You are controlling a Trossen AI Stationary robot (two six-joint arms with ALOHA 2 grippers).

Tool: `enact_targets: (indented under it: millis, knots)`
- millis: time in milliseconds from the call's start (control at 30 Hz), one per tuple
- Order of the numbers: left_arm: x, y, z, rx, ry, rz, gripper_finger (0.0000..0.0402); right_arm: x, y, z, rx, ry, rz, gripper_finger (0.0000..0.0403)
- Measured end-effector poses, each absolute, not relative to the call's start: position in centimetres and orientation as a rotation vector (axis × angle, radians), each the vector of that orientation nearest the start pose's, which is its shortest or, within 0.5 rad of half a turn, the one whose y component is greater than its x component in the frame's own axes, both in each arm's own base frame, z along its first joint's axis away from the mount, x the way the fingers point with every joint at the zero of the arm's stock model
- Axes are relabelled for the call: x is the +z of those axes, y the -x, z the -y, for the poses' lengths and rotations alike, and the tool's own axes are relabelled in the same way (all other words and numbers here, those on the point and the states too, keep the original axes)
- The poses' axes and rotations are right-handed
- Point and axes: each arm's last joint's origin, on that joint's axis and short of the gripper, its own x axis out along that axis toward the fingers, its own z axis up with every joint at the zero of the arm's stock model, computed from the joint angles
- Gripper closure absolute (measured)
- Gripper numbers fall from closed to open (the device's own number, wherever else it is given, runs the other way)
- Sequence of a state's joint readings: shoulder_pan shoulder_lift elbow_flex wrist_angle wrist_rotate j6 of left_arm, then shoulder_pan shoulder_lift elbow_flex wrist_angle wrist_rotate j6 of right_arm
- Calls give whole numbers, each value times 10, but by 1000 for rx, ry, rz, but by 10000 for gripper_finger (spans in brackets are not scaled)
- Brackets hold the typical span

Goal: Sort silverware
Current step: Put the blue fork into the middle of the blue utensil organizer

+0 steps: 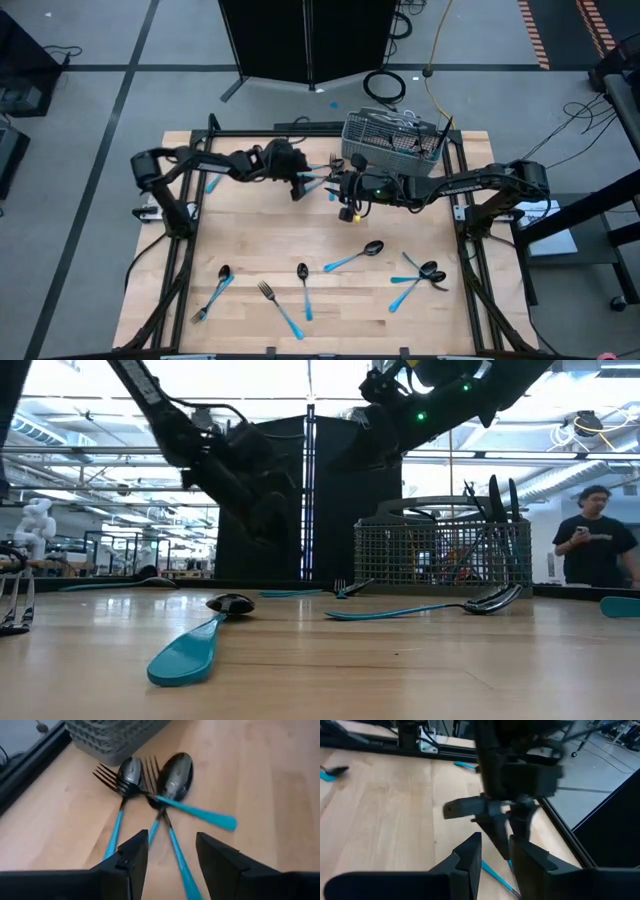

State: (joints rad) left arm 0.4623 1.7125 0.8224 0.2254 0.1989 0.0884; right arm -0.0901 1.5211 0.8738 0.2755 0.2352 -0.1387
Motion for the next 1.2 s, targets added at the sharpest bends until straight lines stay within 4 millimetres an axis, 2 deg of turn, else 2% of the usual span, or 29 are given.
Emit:
enact_targets:
  millis: [233, 467, 767, 933, 1067, 1200]
  knots:
    - [153, -328, -150, 134, 190, -612, 240, 228, -324, 37, -278, 242, -457, 309]
    - [141, -342, -138, 146, 362, -634, 240, 233, -317, 39, -362, 279, -493, 309]
    - [140, -347, -127, 107, 289, -648, 240, 236, -310, 40, -417, 310, -534, 309]
    - [138, -345, -127, 110, 292, -669, 240, 257, -290, 40, -564, 285, -523, 309]
    - [139, -346, -129, 110, 263, -657, 240, 272, -275, 38, -569, 238, -504, 309]
    - [138, -343, -136, 149, 195, -671, 240, 277, -271, 38, -580, 201, -474, 309]
